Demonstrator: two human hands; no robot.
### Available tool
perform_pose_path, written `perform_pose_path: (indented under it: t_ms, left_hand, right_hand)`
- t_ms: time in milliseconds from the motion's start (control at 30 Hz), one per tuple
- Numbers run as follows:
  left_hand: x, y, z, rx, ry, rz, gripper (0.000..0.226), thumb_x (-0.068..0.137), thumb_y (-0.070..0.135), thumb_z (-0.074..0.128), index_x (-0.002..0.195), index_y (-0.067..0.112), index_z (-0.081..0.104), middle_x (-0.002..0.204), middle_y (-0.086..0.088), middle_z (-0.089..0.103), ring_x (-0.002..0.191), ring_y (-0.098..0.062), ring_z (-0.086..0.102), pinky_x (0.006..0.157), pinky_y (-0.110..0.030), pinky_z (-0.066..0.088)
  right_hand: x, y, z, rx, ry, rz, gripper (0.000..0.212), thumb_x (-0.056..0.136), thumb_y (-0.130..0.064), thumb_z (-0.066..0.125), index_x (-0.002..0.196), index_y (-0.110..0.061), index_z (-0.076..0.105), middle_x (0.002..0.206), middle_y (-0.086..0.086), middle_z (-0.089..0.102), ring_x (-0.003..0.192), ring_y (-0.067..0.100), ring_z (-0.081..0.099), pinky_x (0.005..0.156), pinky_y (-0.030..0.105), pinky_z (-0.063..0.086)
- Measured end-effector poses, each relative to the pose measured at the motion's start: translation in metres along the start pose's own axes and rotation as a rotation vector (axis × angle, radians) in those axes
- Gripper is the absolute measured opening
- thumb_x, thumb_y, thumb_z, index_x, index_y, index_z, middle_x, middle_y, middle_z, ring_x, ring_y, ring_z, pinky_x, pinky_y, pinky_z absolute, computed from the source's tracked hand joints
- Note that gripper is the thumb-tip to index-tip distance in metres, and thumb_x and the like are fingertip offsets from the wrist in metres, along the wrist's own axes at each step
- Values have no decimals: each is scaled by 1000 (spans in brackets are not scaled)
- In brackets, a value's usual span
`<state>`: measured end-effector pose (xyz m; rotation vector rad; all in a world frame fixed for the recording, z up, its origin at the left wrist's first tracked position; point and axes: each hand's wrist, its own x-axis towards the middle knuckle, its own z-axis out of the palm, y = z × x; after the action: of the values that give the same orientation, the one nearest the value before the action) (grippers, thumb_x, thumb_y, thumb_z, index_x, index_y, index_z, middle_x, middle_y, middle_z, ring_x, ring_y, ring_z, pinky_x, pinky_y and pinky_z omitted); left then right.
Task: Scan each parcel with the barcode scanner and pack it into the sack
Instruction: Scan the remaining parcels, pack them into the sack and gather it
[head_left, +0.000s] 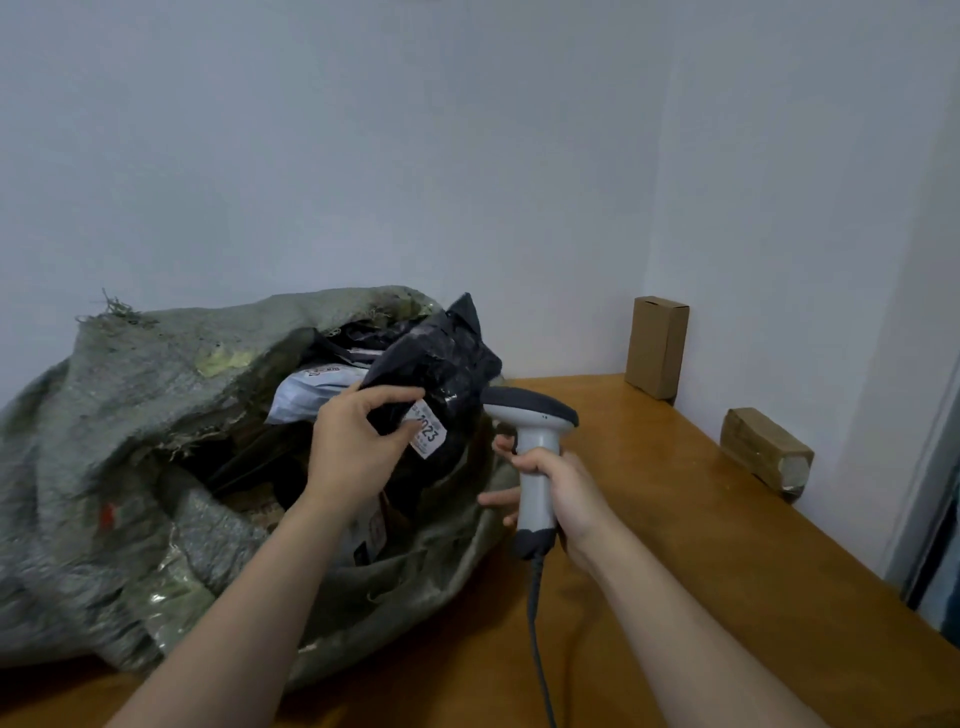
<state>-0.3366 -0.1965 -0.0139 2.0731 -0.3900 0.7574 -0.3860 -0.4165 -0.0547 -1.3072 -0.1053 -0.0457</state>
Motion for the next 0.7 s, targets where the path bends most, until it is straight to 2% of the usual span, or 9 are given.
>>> perform_pose_path:
  t_ms: [100, 200, 267, 367, 467, 500, 567, 633, 700]
  left_hand:
    - [4, -12, 1, 37, -149, -84, 33, 81, 18, 88, 102, 41, 77, 115, 12, 73, 113, -7, 65, 100, -35, 53]
    - [5, -18, 6, 272, -228, -56, 33, 86, 18, 84, 109, 40, 75, 127, 6, 69, 115, -15, 65, 91, -30, 53]
    - [6, -18, 11, 408, -280, 4, 38, 87, 12, 80, 113, 38, 71, 147, 3, 55, 125, -24, 60, 94, -35, 53]
    - [7, -12, 18, 661, -357, 104, 50, 82, 4, 74, 117, 34, 53, 168, -6, 16, 127, -35, 54, 84, -41, 52]
    - [10, -6, 25, 874, -335, 273, 51, 79, 12, 74, 119, 31, 48, 172, -11, -2, 146, -39, 26, 106, -50, 37]
    - [13, -2, 27, 913, -339, 337, 48, 80, 16, 74, 119, 30, 49, 173, -9, -4, 151, -39, 16, 112, -51, 31]
    - [18, 6, 32, 942, -421, 438, 42, 85, 22, 74, 118, 31, 51, 173, -3, -1, 157, -34, 5, 117, -50, 24]
    - [24, 11, 37, 971, -547, 485, 39, 88, 19, 71, 119, 31, 52, 172, 1, 11, 153, -29, 18, 113, -45, 30]
    - [30, 10, 39, 976, -624, 470, 44, 89, 12, 67, 126, 31, 52, 163, 5, 32, 136, -25, 38, 97, -36, 38]
  right_hand:
    - [13, 3, 6, -74, 27, 98, 28, 100, -19, 57, 125, -22, 67, 131, 0, 58, 87, 44, 75, 71, 40, 58]
    - [19, 9, 5, -114, 117, 148, 21, 91, -29, 65, 109, -29, 75, 124, 4, 61, 101, 42, 72, 94, 54, 57]
    - [20, 13, 4, -157, 173, 141, 22, 81, -37, 68, 98, -35, 81, 122, 4, 64, 109, 36, 67, 102, 59, 52]
    - [20, 15, 4, -135, 213, 142, 19, 86, -32, 67, 97, -34, 81, 119, 5, 65, 109, 38, 66, 101, 61, 52]
    - [23, 15, 1, -77, 249, 169, 19, 91, -27, 64, 105, -24, 77, 122, 7, 62, 106, 41, 67, 97, 59, 55]
    - [23, 14, 0, -79, 255, 184, 24, 85, -32, 67, 105, -24, 77, 124, 7, 61, 108, 40, 66, 99, 59, 54]
    - [22, 14, -1, -113, 266, 202, 50, 66, -44, 69, 111, -22, 74, 125, 7, 62, 112, 33, 62, 104, 55, 51]
    - [23, 14, -4, -112, 274, 202, 78, 51, -50, 70, 121, -16, 67, 123, 7, 62, 110, 28, 61, 102, 49, 51]
    - [24, 12, -8, -79, 294, 178, 90, 42, -54, 71, 123, -14, 65, 123, 7, 63, 110, 28, 63, 104, 51, 50]
